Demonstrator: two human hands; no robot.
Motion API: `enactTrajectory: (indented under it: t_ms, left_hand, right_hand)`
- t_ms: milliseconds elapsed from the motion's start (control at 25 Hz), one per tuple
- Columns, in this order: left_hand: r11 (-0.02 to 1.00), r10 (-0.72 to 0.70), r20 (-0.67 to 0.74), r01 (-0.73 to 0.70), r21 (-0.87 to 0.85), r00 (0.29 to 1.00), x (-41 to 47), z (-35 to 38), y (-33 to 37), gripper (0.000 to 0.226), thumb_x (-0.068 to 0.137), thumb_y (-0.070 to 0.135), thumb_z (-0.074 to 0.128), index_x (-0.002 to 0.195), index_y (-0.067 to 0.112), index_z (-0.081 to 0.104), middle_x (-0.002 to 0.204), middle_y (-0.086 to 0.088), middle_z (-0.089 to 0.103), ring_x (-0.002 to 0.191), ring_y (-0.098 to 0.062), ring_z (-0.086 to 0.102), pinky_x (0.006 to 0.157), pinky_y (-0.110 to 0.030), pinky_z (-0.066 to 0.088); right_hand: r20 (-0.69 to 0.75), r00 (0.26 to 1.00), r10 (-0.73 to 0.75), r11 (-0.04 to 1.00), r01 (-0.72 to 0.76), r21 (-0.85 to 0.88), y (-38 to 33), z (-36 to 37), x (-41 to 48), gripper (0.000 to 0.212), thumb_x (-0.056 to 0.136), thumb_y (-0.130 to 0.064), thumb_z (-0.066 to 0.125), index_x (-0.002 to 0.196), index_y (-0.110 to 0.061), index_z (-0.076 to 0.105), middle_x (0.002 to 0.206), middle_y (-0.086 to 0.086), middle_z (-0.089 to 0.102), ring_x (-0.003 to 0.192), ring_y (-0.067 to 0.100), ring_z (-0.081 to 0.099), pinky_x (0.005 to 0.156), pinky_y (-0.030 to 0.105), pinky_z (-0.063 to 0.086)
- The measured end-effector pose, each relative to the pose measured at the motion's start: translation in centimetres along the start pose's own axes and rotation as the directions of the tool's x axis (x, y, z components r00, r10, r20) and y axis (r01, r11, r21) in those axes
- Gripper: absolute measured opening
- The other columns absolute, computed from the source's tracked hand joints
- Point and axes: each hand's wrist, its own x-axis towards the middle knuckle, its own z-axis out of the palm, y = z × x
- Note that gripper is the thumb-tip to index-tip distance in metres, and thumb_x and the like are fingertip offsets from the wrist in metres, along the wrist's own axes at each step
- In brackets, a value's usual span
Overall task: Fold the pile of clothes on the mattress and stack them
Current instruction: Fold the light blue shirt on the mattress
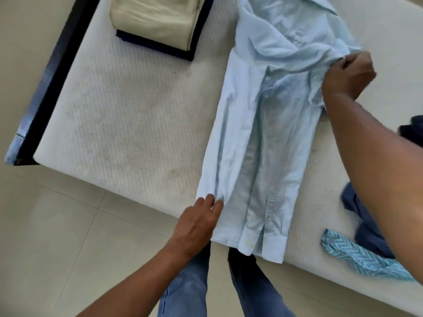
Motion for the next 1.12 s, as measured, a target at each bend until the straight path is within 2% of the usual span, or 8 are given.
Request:
enactTrajectory:
  t_ms: [120,240,400,600,800,960,1040,1120]
  left_hand:
    - [0.98,0.183,0.227,-0.196,0.037,0.957,-0.8,1.6,0.4,0.022,0.079,0.03,0.075,0.095,0.02,0.062,0.078,-0.001,0.055,0.058,-0.023,0.058,0.045,-0.029,0.028]
    - [0.965,0.247,0.291,-0.262,0.012,0.924,-1.0,1.8,-1.0,0.032,0.081,0.048,0.077,0.069,0.024,0.061,0.058,0.003,0.057,0.042,-0.02,0.055,0.043,-0.025,0.024]
    - [0.963,-0.252,0.298,0.27,-0.021,0.921,1.5,-0.3,-3.1,0.029,0.103,0.042,0.051,0.083,0.021,0.051,0.08,-0.003,0.062,0.07,-0.026,0.064,0.06,-0.035,0.046]
    - [0.599,-0.534,0.517,0.731,-0.327,0.669,1.9,0.2,-4.7,0.061,0.079,0.045,0.085,0.118,0.016,0.049,0.094,0.004,0.063,0.086,-0.018,0.064,0.073,-0.035,0.051]
    - [0.621,-0.403,0.693,0.734,-0.273,0.598,-1.3,1.4,-5.1,0.046,0.067,0.017,0.081,0.106,0.022,0.058,0.085,0.004,0.069,0.078,-0.02,0.07,0.068,-0.039,0.06]
    - [0.803,-0.351,0.828,0.595,0.026,0.438,-3.1,0.7,-6.6,0.005,0.071,0.014,0.069,0.075,0.011,0.071,0.073,-0.002,0.074,0.069,-0.022,0.073,0.065,-0.036,0.061]
    - [0.785,-0.46,0.715,0.618,0.049,0.527,-2.8,0.3,-6.9,0.006,0.08,0.015,0.061,0.077,0.015,0.066,0.073,0.001,0.07,0.071,-0.021,0.069,0.064,-0.035,0.057]
    - [0.764,-0.504,0.543,0.64,-0.081,0.671,-0.7,-0.7,-6.6,0.008,0.089,0.02,0.058,0.081,0.019,0.06,0.076,0.004,0.064,0.072,-0.018,0.062,0.063,-0.033,0.05]
  right_hand:
    - [0.085,0.976,0.198,0.98,-0.196,-0.028,2.3,-0.7,-1.0,0.063,0.087,-0.022,0.043,0.149,-0.008,0.046,0.135,0.014,0.066,0.127,0.03,0.06,0.1,0.025,0.039]
    - [0.066,0.997,0.035,0.999,-0.037,0.03,3.6,-0.4,-6.8,0.064,0.082,-0.016,0.055,0.144,-0.001,0.049,0.13,0.015,0.067,0.117,0.026,0.065,0.103,0.03,0.043]
    - [0.395,0.919,0.005,0.991,-0.057,0.122,4.6,-0.7,-19.8,0.015,0.087,-0.012,0.066,0.101,-0.008,0.067,0.086,0.001,0.068,0.078,0.019,0.065,0.077,0.034,0.055]
    - [0.801,0.462,0.381,0.908,-0.353,-0.228,7.7,-3.6,-34.5,0.048,0.079,-0.024,0.086,0.113,-0.014,0.054,0.099,-0.002,0.065,0.088,0.017,0.064,0.079,0.031,0.052]
    - [0.894,-0.019,0.448,0.569,-0.765,-0.301,9.8,-7.4,-40.0,0.031,0.084,0.016,0.066,0.112,0.003,0.063,0.102,0.023,0.075,0.087,0.035,0.078,0.075,0.041,0.064]
    - [0.867,-0.04,0.498,0.763,-0.455,-0.459,9.6,-7.5,-39.1,0.021,0.086,0.01,0.06,0.106,0.003,0.064,0.091,0.024,0.074,0.077,0.034,0.078,0.066,0.044,0.065]
    - [0.885,0.035,0.464,0.84,-0.333,-0.428,8.6,-6.7,-37.4,0.012,0.086,0.003,0.057,0.09,0.006,0.069,0.076,0.022,0.074,0.066,0.032,0.077,0.066,0.049,0.065]
    - [0.898,0.275,0.344,0.924,-0.269,-0.272,7.2,-5.4,-34.8,0.017,0.085,-0.01,0.057,0.076,-0.001,0.069,0.067,0.012,0.073,0.061,0.025,0.074,0.065,0.05,0.064]
